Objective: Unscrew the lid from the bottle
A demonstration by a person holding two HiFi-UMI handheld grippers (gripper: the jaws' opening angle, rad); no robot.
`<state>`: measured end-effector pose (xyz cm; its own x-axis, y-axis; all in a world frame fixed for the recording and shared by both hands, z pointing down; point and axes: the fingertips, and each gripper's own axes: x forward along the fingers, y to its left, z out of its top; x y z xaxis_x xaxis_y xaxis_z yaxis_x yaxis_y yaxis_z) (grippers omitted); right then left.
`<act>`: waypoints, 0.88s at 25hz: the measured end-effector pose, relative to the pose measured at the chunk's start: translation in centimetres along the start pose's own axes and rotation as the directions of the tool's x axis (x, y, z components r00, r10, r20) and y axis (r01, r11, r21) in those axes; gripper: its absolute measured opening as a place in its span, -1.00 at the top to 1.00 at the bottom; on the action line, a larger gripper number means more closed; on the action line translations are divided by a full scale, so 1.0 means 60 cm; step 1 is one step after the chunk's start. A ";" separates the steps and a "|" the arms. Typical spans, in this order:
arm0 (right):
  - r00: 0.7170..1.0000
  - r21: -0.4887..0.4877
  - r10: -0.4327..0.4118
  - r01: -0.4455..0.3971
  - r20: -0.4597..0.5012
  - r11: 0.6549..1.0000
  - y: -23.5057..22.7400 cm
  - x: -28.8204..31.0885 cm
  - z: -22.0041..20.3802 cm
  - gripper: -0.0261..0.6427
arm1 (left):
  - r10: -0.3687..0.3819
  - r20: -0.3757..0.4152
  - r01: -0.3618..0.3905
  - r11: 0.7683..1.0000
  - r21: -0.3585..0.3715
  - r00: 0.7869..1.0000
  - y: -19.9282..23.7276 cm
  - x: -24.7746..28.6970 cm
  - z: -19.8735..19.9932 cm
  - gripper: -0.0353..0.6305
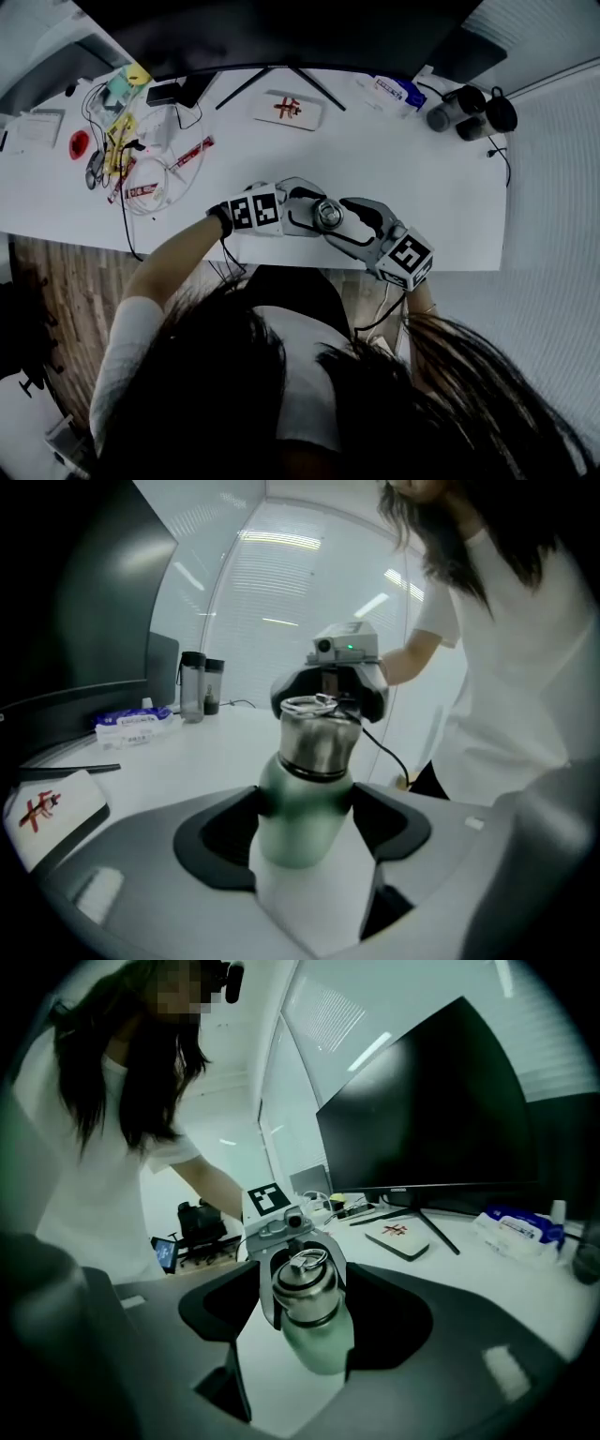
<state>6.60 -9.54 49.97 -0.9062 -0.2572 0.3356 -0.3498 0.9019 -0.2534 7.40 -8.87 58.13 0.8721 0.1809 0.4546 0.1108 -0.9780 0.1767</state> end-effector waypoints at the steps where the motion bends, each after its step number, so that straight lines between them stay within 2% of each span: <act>1: 0.998 0.010 -0.058 0.058 0.020 0.998 0.002 -0.004 0.000 0.14 | 0.025 0.009 -0.025 1.000 -0.015 1.000 0.000 0.000 0.000 -0.20; 5: 0.958 0.086 -0.273 0.265 0.089 0.960 0.003 -0.018 -0.010 0.15 | 0.125 0.037 -0.122 0.990 -0.069 0.991 0.000 0.000 0.002 -0.20; 11: 0.871 0.200 -0.466 0.434 0.158 0.878 0.002 -0.027 -0.012 0.15 | 0.285 0.062 -0.274 0.951 -0.143 0.956 0.004 -0.002 -0.003 -0.20; 16: 0.824 0.220 -0.542 0.505 0.163 0.834 0.000 -0.016 -0.014 0.15 | 0.356 0.064 -0.340 0.924 -0.176 0.932 0.005 -0.005 -0.005 -0.20; 22: 0.832 0.171 -0.532 0.508 0.157 0.844 -0.006 0.000 -0.018 0.17 | 0.372 0.063 -0.355 0.916 -0.187 0.926 0.002 -0.004 -0.006 -0.20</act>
<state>6.99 -9.48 51.05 -0.6051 -0.7482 0.2721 -0.7961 0.5714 -0.1991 7.05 -9.00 58.38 0.8788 -0.2030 0.4318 -0.2974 -0.9407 0.1631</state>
